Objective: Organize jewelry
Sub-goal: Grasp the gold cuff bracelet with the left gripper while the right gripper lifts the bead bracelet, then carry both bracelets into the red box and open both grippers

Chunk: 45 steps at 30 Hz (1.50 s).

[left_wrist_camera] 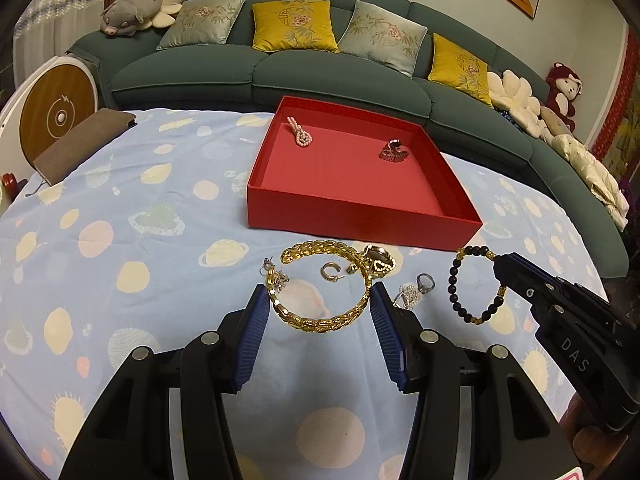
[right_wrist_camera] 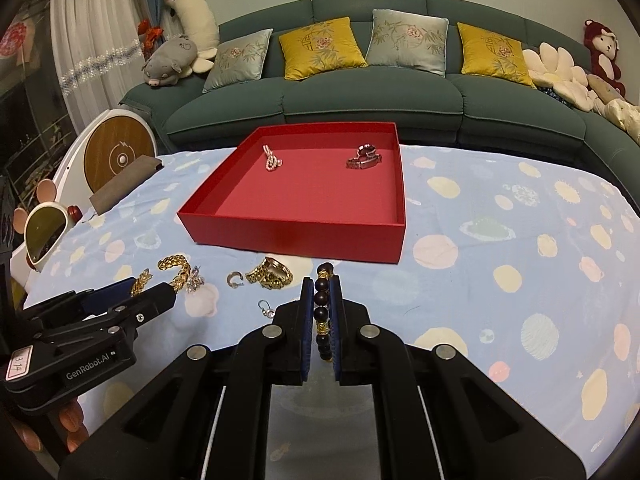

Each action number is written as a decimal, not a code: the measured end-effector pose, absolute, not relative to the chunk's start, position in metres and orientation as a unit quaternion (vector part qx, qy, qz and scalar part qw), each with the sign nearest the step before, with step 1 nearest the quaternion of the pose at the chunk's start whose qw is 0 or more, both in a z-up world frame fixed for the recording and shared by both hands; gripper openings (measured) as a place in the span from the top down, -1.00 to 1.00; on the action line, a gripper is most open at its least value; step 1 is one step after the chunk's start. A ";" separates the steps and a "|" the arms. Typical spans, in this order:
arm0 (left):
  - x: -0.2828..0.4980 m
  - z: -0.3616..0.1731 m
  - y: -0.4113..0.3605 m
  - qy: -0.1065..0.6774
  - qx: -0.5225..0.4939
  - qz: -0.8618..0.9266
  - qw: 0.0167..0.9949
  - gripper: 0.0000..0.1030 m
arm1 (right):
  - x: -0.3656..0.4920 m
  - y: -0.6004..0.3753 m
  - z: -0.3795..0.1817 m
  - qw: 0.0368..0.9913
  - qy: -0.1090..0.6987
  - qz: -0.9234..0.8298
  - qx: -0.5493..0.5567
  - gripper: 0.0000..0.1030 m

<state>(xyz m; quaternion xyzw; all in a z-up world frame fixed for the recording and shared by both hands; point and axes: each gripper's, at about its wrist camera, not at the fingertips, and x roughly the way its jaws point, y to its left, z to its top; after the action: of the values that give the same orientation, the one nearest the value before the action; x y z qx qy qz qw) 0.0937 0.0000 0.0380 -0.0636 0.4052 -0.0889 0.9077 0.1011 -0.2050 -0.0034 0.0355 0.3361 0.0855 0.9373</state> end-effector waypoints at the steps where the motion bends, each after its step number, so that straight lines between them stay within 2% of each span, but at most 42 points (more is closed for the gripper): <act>1: 0.094 0.043 0.001 0.401 -0.067 -0.090 0.909 0.04 | 0.102 -0.204 0.000 0.939 0.332 0.087 0.036 0.86; 10: 0.133 0.096 -0.001 0.359 -0.057 -0.098 0.926 0.04 | 0.130 -0.199 0.042 0.947 0.304 0.097 0.042 0.86; 14: 0.172 0.104 -0.012 0.350 -0.020 -0.102 0.931 0.04 | 0.162 -0.198 0.054 0.949 0.298 0.098 0.037 0.86; 24: 0.268 0.063 -0.024 0.382 -0.007 -0.095 0.919 0.04 | 0.256 -0.205 0.025 0.939 0.329 0.088 0.045 0.86; 34: 0.299 0.020 -0.027 0.414 -0.014 -0.079 0.907 0.02 | 0.301 -0.207 -0.018 0.929 0.359 0.081 0.038 0.82; 35: 0.299 0.019 -0.026 0.415 -0.016 -0.075 0.907 0.00 | 0.301 -0.208 -0.019 0.931 0.356 0.075 0.033 0.81; 36: 0.299 0.019 -0.024 0.415 -0.019 -0.069 0.907 -0.13 | 0.302 -0.208 -0.019 0.932 0.354 0.071 0.029 0.81; 37: 0.297 0.020 -0.021 0.413 -0.023 -0.064 0.908 -0.19 | 0.300 -0.209 -0.018 0.934 0.351 0.066 0.025 0.81; 45: 0.256 0.057 0.003 0.396 -0.033 -0.056 0.916 -0.19 | 0.257 -0.222 0.022 0.946 0.321 0.050 0.021 0.43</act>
<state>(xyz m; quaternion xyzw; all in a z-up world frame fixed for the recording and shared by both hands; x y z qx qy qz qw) 0.2560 0.0034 0.0574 -0.0331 0.3963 -0.0561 0.9158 0.2573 -0.2223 0.0220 0.0206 0.3209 0.0498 0.9456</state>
